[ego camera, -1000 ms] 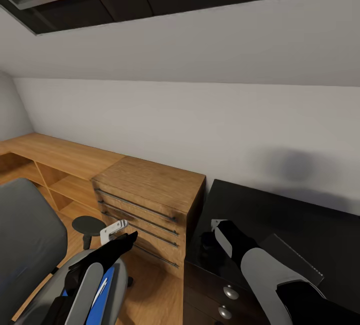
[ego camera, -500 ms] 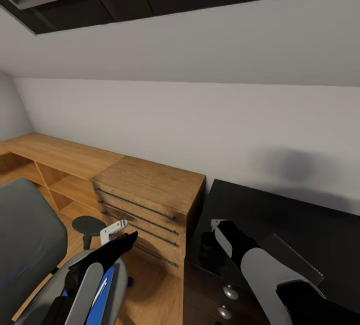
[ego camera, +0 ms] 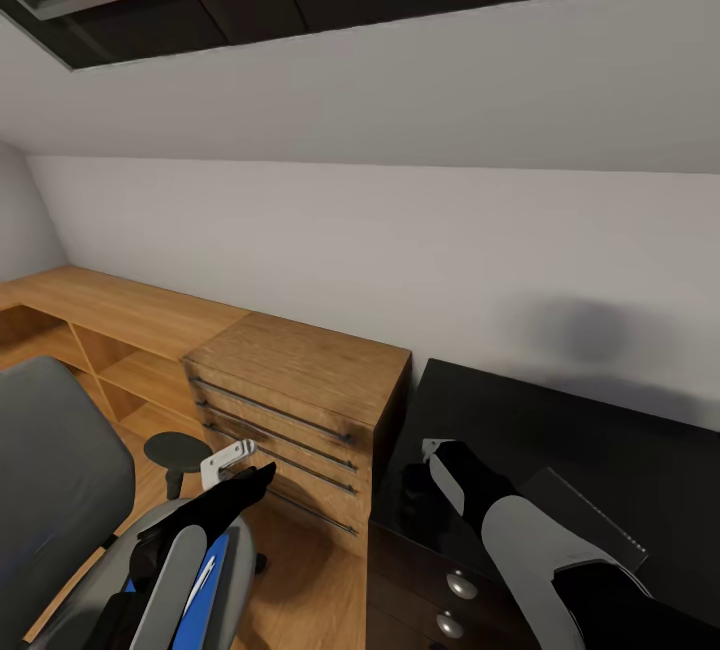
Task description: In the bedroom, organize the workspace by keeping the computer under the desk, ensuring the monitor is on the desk, placing the keyboard on the desk next to the monitor, placing the mouse on the desk next to the keyboard, moving the folder from the swivel chair onto the desk next to the mouse, stacking the notebook on top of the folder with the pen on top of the notebook, and positioning the swivel chair next to the desk.
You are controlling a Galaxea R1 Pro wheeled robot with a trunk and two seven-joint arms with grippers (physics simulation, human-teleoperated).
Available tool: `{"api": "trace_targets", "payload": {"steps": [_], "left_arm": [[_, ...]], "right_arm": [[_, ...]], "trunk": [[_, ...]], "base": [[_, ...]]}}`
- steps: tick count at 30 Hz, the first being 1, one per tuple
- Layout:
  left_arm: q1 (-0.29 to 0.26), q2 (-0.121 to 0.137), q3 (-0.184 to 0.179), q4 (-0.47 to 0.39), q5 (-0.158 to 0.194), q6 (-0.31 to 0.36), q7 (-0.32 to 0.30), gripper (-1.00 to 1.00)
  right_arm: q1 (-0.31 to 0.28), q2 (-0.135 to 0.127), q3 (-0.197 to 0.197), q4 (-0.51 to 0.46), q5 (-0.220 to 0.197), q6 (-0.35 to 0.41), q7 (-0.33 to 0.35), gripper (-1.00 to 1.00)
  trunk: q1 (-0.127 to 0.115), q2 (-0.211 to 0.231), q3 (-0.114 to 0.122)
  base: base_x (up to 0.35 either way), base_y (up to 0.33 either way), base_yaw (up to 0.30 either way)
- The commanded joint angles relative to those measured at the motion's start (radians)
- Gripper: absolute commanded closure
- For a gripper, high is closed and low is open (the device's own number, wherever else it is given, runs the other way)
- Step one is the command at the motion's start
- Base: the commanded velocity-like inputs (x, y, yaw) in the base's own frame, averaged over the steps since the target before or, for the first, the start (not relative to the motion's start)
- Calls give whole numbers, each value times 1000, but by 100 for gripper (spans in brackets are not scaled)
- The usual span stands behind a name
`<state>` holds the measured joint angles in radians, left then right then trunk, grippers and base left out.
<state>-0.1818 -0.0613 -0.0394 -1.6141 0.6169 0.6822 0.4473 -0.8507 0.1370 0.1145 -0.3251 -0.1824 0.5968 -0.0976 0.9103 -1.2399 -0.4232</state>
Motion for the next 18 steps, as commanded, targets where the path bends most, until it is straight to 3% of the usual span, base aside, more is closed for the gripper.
{"api": "trace_targets", "payload": {"steps": [1,11,16,18], "left_arm": [[-1,0,0,-1,10,2,10,-100],[-1,0,-1,-1,9,2,11,-100],[-1,0,-1,-1,9,1,11,-100],[-1,0,-1,-1,10,1,11,-100]], "right_arm": [[0,0,7,-2,-11,4,-8,100],[1,-2,8,-42,-9,-17,-12,100],[31,-3,6,-209,-6,-18,-23,100],[78,-3,5,-302,-5,-14,-44,100]], "trunk": [[-4,7,2],[-42,77,33],[-61,112,49],[-69,126,55]], "base": [[0,0,0],[0,0,0],[0,0,0],[0,0,0]]}}
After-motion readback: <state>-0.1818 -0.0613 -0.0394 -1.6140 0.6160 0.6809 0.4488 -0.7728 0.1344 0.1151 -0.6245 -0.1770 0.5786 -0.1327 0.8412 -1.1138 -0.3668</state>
